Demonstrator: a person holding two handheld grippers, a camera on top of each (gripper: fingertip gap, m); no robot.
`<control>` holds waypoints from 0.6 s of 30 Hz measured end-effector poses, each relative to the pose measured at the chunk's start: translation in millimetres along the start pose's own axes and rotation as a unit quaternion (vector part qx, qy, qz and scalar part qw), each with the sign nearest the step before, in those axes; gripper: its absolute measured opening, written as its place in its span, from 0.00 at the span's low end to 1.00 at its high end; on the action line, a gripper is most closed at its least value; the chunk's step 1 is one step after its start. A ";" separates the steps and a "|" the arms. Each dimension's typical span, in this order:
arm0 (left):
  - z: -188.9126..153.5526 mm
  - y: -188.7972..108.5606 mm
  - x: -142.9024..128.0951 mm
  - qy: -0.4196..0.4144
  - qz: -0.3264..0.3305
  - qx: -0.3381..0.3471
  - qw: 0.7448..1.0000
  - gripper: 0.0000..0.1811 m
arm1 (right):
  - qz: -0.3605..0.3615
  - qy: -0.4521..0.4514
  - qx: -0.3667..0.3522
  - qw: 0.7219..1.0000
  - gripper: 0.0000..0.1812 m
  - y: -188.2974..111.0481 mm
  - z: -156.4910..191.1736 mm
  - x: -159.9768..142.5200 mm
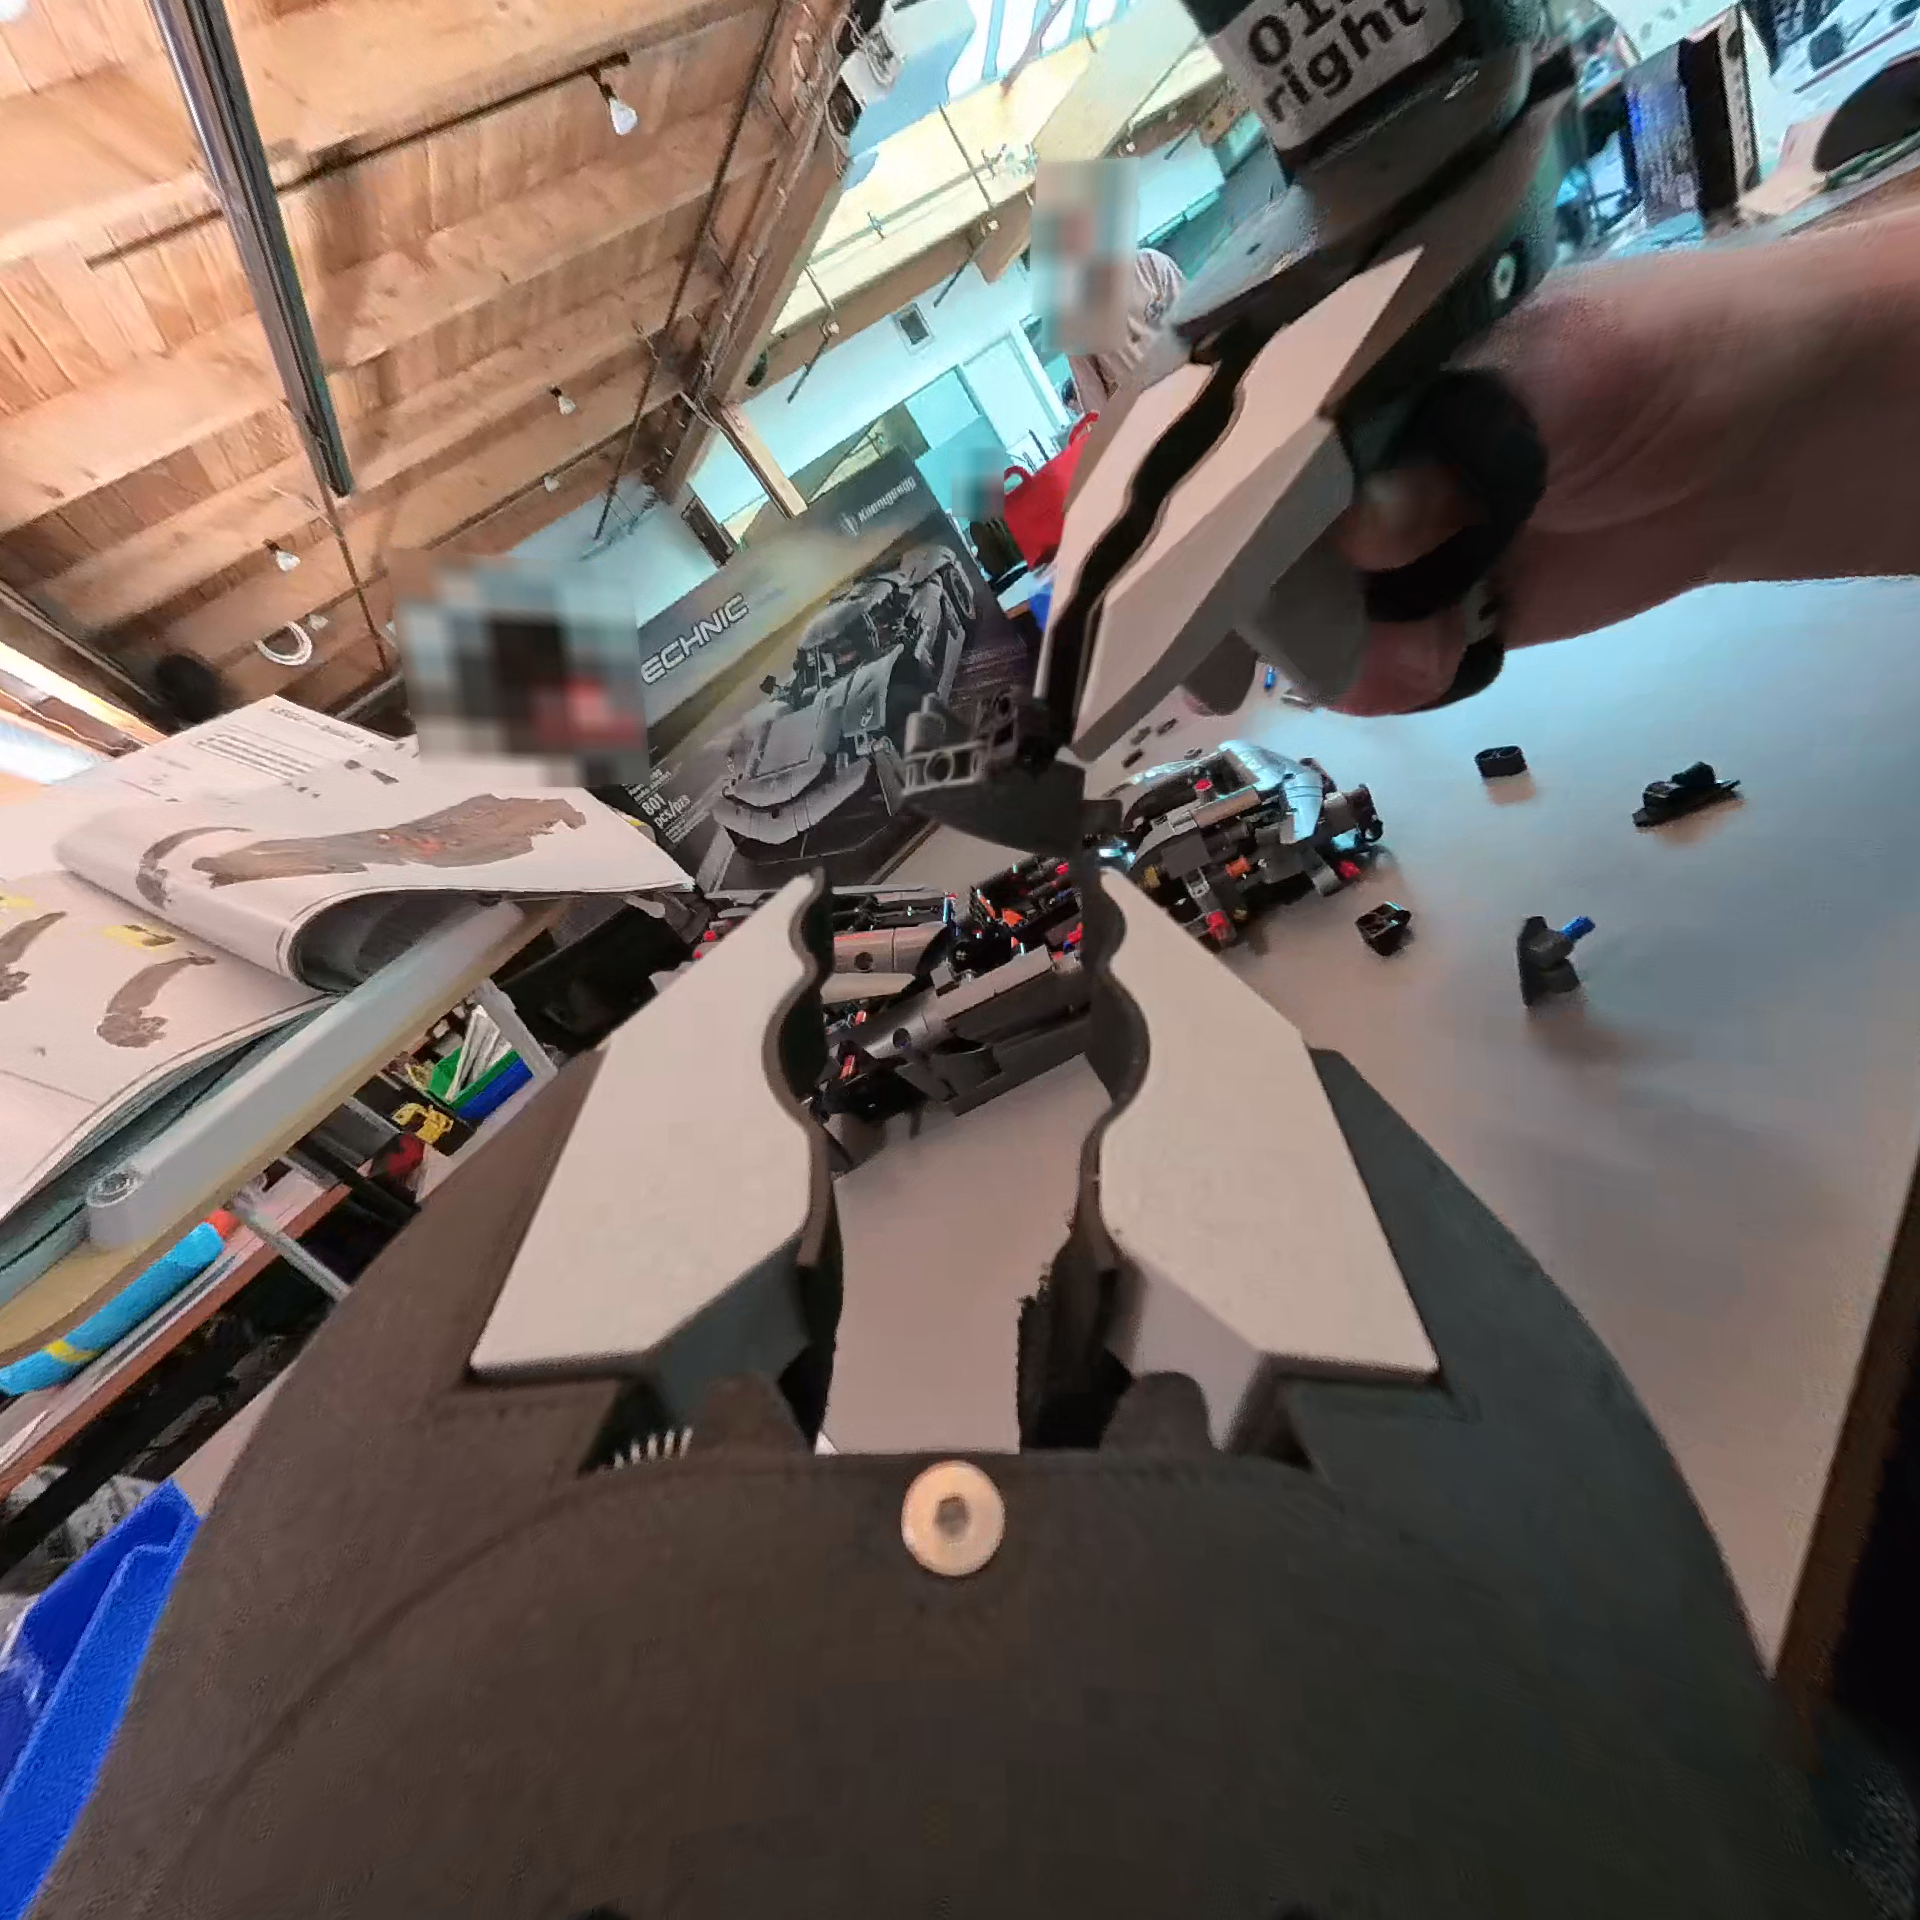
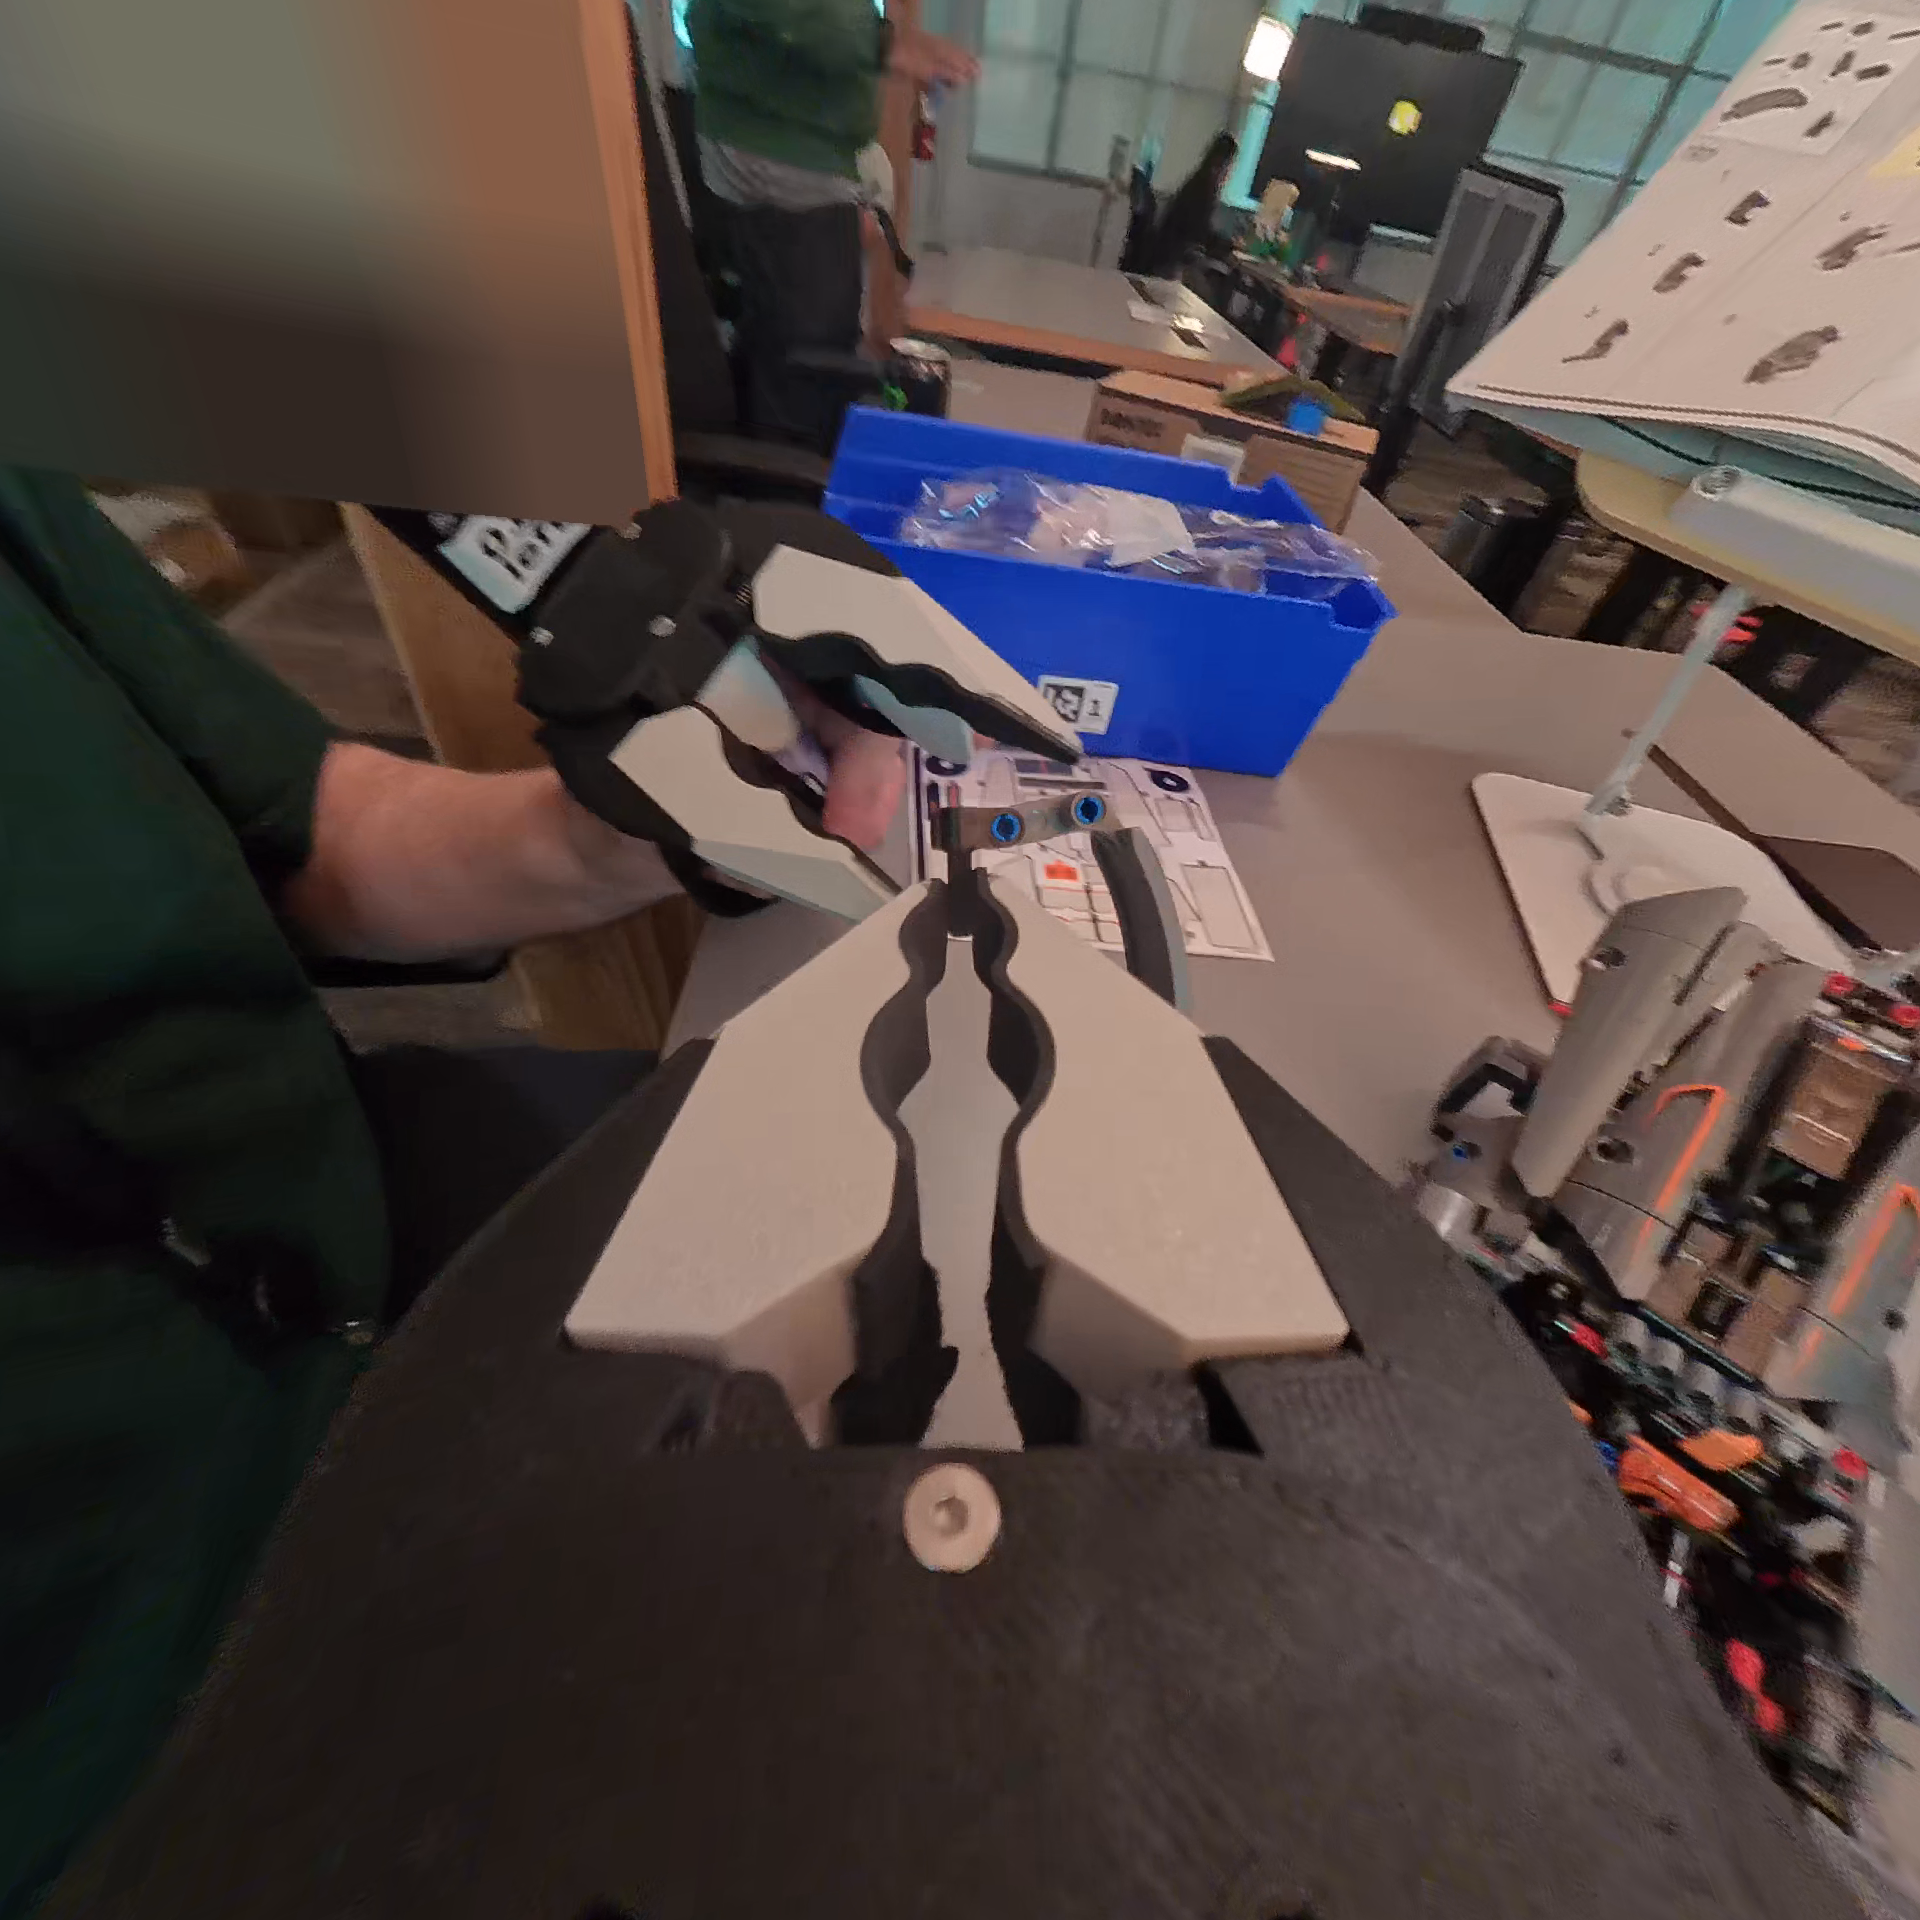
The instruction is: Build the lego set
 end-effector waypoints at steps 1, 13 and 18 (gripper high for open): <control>-0.1 2.1 0.2 0.001 0.000 -0.003 1.000 0.24 | -0.008 0.008 0.013 1.000 0.01 -1.1 0.1 -0.4; -6.0 16.9 9.0 -0.030 -0.036 -0.055 0.997 0.05 | -0.060 0.072 0.109 0.990 0.01 -8.9 -0.1 -10.8; -11.5 20.4 9.7 0.004 -0.024 -0.048 0.999 0.03 | -0.057 0.064 0.105 0.991 0.01 -14.4 1.5 -12.9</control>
Point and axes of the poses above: each gripper's, where its closed fingertips meet, y out along the fingers, x out of its top, z = x × y across the jaws, the point moved 9 cm from there along -y, back along the fingers, and after that the axes turned 2 degrees about x, right-handed, at the moved point
